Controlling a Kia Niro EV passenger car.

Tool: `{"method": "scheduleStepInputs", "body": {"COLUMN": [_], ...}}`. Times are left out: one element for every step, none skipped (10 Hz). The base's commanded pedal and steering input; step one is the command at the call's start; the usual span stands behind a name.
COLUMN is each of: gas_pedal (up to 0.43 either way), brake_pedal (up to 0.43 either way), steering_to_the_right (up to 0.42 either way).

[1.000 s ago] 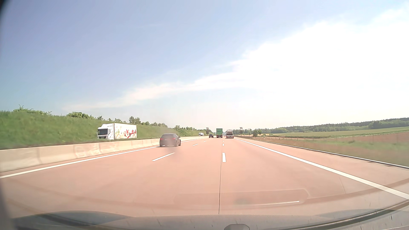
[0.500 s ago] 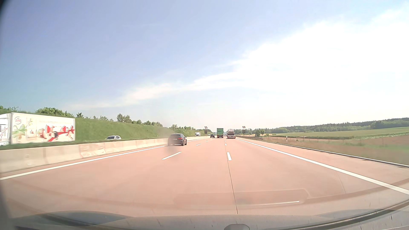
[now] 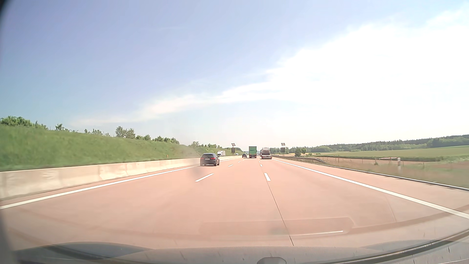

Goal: Follow the waypoints while adhering to traffic rules and regulations

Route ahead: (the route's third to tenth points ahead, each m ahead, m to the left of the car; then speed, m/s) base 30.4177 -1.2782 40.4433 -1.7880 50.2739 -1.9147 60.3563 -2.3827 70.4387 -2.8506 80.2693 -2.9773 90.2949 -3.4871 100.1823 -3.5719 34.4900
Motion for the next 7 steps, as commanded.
{"method": "scheduleStepInputs", "body": {"gas_pedal": [0.0,0.0,0.0,0.0,0.0,0.0,0.0], "brake_pedal": [0.0,0.0,0.0,0.0,0.0,0.0,0.0], "steering_to_the_right": [0.0,0.0,0.0,0.0,0.0,0.001,0.001]}}
